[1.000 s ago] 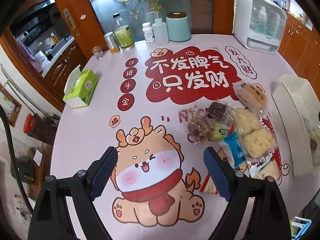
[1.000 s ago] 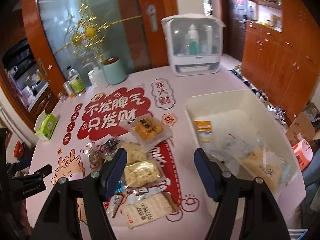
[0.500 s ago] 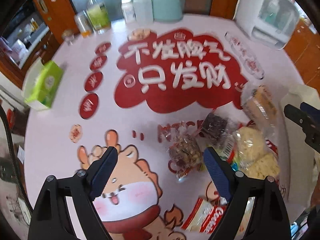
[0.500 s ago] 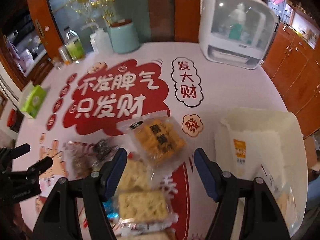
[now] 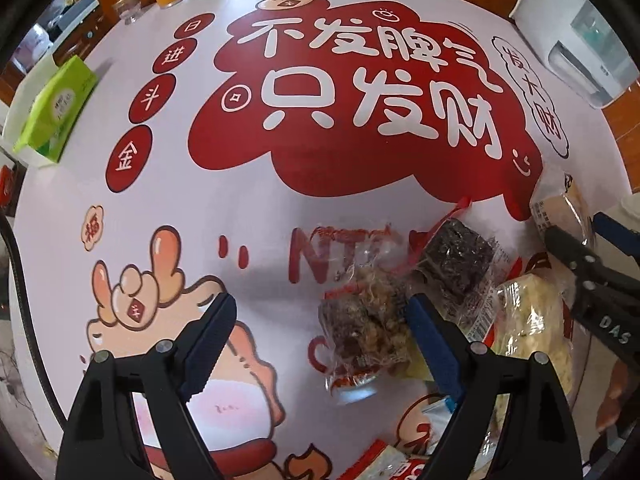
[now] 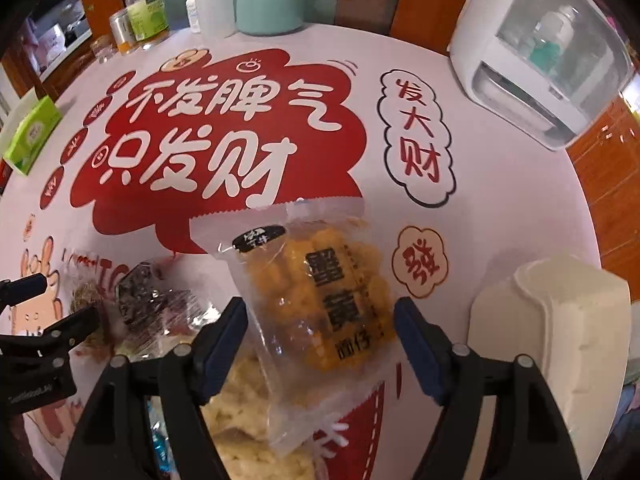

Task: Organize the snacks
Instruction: 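Grasp the brown nut bag with the left tool while the right tool grasps the yellow cake pack, then carry the nut bag and cake pack into the white bin and open both tools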

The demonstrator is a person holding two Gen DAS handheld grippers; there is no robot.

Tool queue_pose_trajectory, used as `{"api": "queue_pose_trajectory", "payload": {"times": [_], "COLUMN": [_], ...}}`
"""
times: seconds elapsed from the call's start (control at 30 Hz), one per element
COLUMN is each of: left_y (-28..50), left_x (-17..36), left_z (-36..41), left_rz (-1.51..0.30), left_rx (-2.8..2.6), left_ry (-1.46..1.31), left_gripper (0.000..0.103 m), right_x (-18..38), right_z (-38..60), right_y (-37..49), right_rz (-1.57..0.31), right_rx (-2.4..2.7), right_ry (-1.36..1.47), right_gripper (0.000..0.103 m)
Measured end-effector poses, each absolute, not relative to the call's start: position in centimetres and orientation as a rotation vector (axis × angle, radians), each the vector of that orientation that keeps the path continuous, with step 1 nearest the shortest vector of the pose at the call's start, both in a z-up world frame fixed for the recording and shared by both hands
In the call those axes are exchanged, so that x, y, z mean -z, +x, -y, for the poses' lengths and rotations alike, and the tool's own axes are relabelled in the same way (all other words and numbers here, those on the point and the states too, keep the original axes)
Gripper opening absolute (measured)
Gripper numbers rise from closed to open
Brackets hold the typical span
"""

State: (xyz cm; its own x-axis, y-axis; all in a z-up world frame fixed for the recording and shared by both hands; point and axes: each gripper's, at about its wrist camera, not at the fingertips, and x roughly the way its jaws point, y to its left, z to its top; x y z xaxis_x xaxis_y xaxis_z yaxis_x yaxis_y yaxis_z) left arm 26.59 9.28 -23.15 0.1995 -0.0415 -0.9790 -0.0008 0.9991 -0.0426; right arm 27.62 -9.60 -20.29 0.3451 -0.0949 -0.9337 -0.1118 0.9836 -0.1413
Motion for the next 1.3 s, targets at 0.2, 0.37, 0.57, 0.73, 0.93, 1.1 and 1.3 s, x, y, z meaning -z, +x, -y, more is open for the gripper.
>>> {"api": "queue_pose_trajectory", "payload": {"times": [0.2, 0.37, 0.57, 0.73, 0.93, 1.1, 1.3], "left_y": [26.5, 26.1, 24.5, 22.5, 18.4, 14.4, 9.7], "left_x": [23.0, 22.7, 21.5, 19.9, 16.8, 14.4, 12.1], "left_z": [-8.5, -7.4, -8.5, -9.0, -9.8, -9.6, -8.0], "left_rz": [-1.371, -1.357, -1.347, -1.322, -1.280, -1.261, -1.241], "left_rx": [0.098, 0.095, 0.091, 0.112, 0.155, 0.208, 0.295], "left_ry": [-0.113, -0.069, -0.095, -0.067, -0.045, -0.006, 0.038], "left_gripper": [0.047, 0.044, 0.037, 0.037, 0.037, 0.037, 0.037], "right_x": [21.6, 21.4, 20.7, 19.3, 15.8, 13.6, 13.1], "right_z": [9.0, 8.9, 10.2, 11.2, 11.6, 11.1, 10.0], "right_y": [28.3, 28.0, 27.1, 24.8, 20.4, 15.4, 9.4], "right_rz": [-1.225, -1.208, -1.227, -1.226, -1.163, -1.127, -1.144], "right_rx": [-0.009, -0.004, -0.011, -0.035, -0.081, -0.120, -0.162], "right_ry": [-0.258, -0.267, -0.140, -0.006, 0.106, 0.146, 0.119], "right_gripper": [0.083, 0.071, 0.064, 0.064, 0.064, 0.064, 0.064]}}
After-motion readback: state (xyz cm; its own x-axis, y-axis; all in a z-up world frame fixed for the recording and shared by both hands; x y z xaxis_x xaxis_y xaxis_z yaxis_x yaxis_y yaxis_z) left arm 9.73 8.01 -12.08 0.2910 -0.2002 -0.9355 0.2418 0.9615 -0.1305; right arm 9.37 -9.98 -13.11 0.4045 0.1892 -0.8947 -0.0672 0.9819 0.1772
